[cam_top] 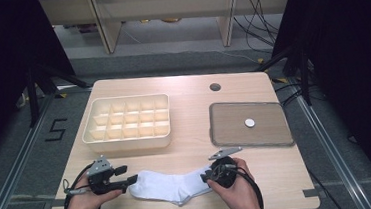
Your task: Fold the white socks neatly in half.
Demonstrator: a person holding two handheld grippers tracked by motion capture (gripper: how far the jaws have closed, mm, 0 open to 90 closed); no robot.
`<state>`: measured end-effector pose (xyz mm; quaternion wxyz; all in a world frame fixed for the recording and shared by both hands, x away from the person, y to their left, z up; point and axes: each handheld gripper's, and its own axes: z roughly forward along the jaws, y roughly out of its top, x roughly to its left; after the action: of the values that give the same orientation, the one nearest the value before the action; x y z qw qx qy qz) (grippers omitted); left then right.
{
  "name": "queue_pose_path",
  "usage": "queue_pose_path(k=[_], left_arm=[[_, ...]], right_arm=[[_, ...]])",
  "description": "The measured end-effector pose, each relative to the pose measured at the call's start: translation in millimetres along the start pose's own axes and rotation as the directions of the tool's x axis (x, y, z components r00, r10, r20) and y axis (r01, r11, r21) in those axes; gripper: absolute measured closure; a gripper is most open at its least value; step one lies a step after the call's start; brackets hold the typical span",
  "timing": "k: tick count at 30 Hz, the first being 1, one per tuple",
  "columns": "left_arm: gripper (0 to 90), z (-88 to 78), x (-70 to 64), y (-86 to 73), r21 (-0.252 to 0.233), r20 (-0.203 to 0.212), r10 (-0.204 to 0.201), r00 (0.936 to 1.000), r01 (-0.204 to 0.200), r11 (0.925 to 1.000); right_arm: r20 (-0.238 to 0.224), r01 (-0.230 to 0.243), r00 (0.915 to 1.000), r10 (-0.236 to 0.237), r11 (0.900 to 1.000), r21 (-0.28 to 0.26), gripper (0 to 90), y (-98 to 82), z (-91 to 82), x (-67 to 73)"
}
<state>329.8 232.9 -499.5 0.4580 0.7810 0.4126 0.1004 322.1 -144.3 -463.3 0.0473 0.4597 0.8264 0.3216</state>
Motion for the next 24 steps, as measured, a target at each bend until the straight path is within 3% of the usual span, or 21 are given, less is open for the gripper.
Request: queue_pose_path(k=[3,4,5,7,8,9,12,13,14,15,17,24], left_arm=[[38.4,0.7,6.2,-4.5,0.025,0.015,-0.065,0.9978,0.064,0.9976],[38.1,0.7,6.2,-4.5,0.025,0.015,-0.065,0.9978,0.064,0.9976],[38.1,2.0,7.3,-5.9,0.029,0.029,-0.092,0.9953,0.092,0.9954],[38.0,5.5,10.2,-7.4,0.040,0.038,-0.152,0.9877,0.150,0.9878],[38.0,5.5,10.2,-7.4,0.040,0.038,-0.152,0.9877,0.150,0.9878],[38.0,7.6,10.8,-6.6,0.045,0.032,-0.159,0.9868,0.157,0.9866],[38.2,10.0,10.4,-5.3,0.045,0.028,-0.160,0.9868,0.158,0.9863],[38.3,11.8,10.4,-4.1,0.059,0.025,-0.148,0.9887,0.146,0.9875],[38.8,11.8,10.4,-4.1,0.059,0.025,-0.148,0.9887,0.146,0.9875],[39.3,12.5,10.1,-4.0,0.065,0.023,-0.143,0.9894,0.141,0.9878],[39.5,13.7,8.7,-3.6,0.081,0.039,-0.132,0.9904,0.129,0.9883],[42.4,18.7,5.8,-6.3,0.106,0.034,-0.111,0.9932,0.107,0.9886]], right_arm=[[-0.025,-0.005,0.9997,0.005,1.000,0.015,73.5,2.7,4.5,8.1],[-0.032,0.004,0.9995,-0.003,1.000,0.019,73.1,3.9,6.2,10.3],[-0.045,0.029,0.9986,-0.028,1.000,0.011,72.2,5.3,7.9,12.0],[-0.055,0.025,0.9982,-0.024,1.000,0.018,72.2,8.7,9.7,16.7],[-0.055,0.025,0.9982,-0.024,1.000,0.018,72.2,8.7,9.7,16.7],[-0.091,0.048,0.9948,-0.047,0.999,0.006,73.4,12.9,12.6,20.0],[-0.098,0.062,0.9934,-0.060,0.998,0.019,76.9,16.8,15.9,24.9],[-0.127,0.057,0.9906,-0.051,0.997,0.043,82.9,20.6,19.2,29.2],[-0.127,0.057,0.9906,-0.051,0.997,0.043,82.9,20.6,19.2,29.2],[-0.169,0.048,0.9850,-0.033,0.995,0.087,87.8,24.9,21.5,35.0],[-0.168,0.051,0.9851,-0.033,0.993,0.103,90.0,28.6,24.4,39.5],[-0.199,0.042,0.9799,-0.011,0.987,0.153,90.0,32.9,34.5,51.3]])
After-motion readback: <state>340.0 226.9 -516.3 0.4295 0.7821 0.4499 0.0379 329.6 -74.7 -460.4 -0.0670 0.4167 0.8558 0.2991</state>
